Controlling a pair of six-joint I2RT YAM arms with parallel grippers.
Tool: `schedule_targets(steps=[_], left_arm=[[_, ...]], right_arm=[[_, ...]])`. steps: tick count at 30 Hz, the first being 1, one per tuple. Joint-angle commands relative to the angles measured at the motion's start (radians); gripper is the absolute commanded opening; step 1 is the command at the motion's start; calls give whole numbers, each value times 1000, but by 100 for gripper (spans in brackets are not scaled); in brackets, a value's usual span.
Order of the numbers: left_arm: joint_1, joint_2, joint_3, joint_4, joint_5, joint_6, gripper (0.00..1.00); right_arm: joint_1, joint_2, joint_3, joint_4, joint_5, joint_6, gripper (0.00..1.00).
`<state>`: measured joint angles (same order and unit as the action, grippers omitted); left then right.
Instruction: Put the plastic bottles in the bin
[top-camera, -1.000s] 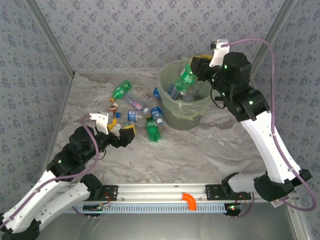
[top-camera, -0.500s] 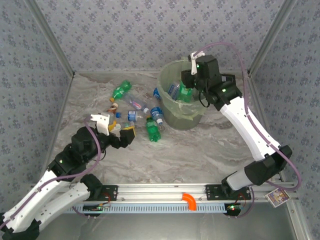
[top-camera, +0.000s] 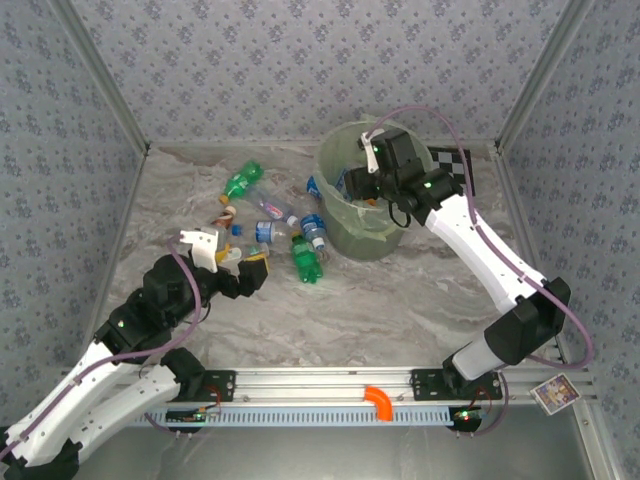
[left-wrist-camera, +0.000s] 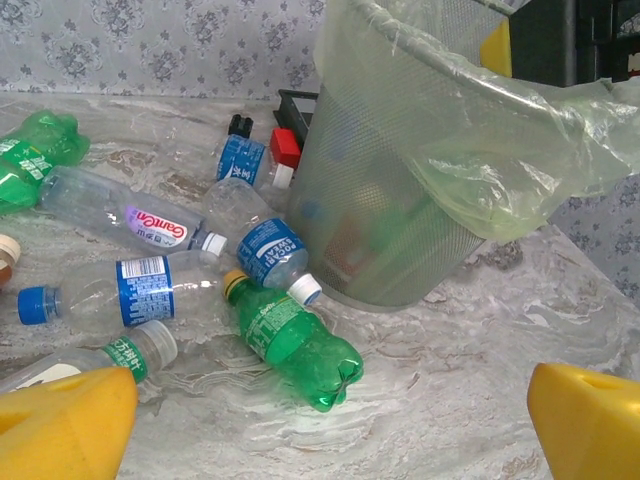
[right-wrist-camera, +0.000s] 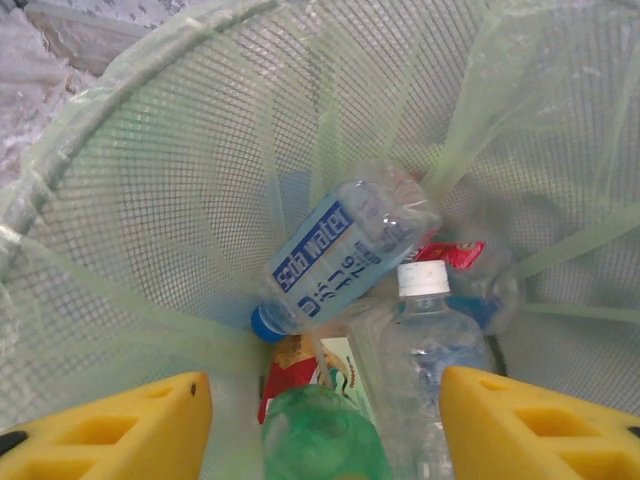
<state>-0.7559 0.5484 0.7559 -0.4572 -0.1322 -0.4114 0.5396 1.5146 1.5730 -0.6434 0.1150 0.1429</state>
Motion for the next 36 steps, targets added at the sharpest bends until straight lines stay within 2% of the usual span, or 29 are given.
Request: schedule_targets(steps=[1,6,9,10,17,24,30,36], left_arm=[[-8,-1,5,-20,-21,8,100],[-5,6,-11,-6,-25,-4,100],[-6,38,-18,4,-30,-23,100],[-6,52,-26,11,-32,-36,100],[-2,180,-93,126,-46,-214,100],[-17,395,-113,258,-45,-454,91],[-65,614,-29,272,-105,-524,86],[-77,820,74,290,-76,-546,84]], right_arm=[[-22,-25,1,-29,-35,33,74],[-26,-53,14,-26,-10,36,78],[-24,-79,22,-26,-7,44,92],[-23,-90,22,-24,-8,49,100],[9,-202,13,-14,25,63,100],[43,-332,-59,24,31,79,100],[66,-413,-104,18,50,77,100],[72,-473,-135,10,69,76,100]])
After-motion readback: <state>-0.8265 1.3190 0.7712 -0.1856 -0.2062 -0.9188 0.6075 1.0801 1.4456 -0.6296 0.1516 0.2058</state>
